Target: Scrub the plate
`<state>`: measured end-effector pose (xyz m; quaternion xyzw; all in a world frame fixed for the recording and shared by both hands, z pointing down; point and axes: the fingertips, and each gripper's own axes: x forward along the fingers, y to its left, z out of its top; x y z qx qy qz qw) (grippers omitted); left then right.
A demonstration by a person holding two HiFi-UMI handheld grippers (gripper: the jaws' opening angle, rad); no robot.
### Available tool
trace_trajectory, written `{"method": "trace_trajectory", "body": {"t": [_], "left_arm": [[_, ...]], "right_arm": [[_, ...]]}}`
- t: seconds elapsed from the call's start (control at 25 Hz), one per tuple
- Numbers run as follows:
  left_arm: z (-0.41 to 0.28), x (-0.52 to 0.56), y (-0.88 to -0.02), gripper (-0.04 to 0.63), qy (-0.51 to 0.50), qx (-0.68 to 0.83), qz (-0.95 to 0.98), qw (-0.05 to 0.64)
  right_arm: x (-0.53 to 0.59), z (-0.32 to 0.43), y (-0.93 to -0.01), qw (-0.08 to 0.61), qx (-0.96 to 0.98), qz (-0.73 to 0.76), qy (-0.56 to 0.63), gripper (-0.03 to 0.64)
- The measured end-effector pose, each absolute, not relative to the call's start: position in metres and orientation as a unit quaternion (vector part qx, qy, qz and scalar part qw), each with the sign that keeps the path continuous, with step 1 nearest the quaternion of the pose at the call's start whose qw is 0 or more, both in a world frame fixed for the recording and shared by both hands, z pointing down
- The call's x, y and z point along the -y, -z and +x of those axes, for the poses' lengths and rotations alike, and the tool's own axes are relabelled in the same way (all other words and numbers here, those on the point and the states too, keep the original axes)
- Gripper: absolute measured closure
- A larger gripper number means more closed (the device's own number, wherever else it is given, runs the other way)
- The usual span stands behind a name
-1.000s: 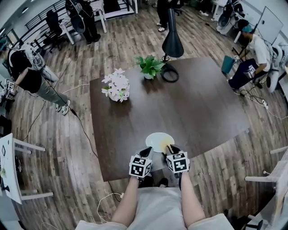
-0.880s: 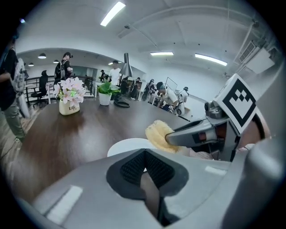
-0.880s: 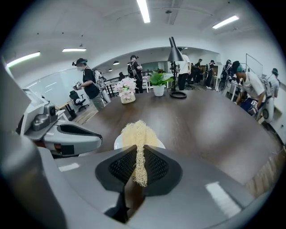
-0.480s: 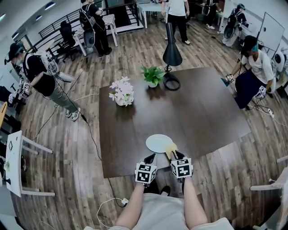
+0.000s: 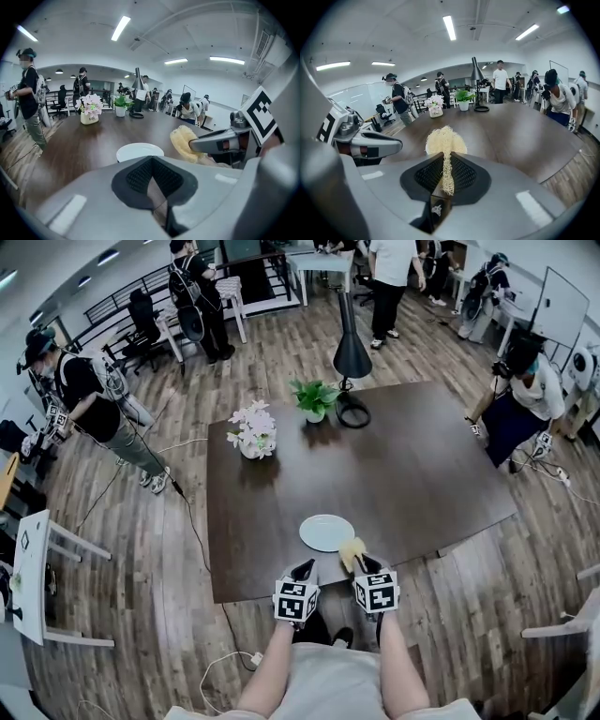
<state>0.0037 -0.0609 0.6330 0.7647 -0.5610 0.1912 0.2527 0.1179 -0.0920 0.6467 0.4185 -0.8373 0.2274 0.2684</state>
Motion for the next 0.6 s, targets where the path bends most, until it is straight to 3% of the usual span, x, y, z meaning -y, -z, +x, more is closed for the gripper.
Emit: {"method": "trace_trajectory", "body": {"t": [0.6], "left_arm": [[0.003,0.034,-0.622,0.594,-0.176,0.575,0.762,0.242]], "right_arm": [[0.079,0.128,-0.634,0.251,0.841,0.424,-0.223,0.552]]}}
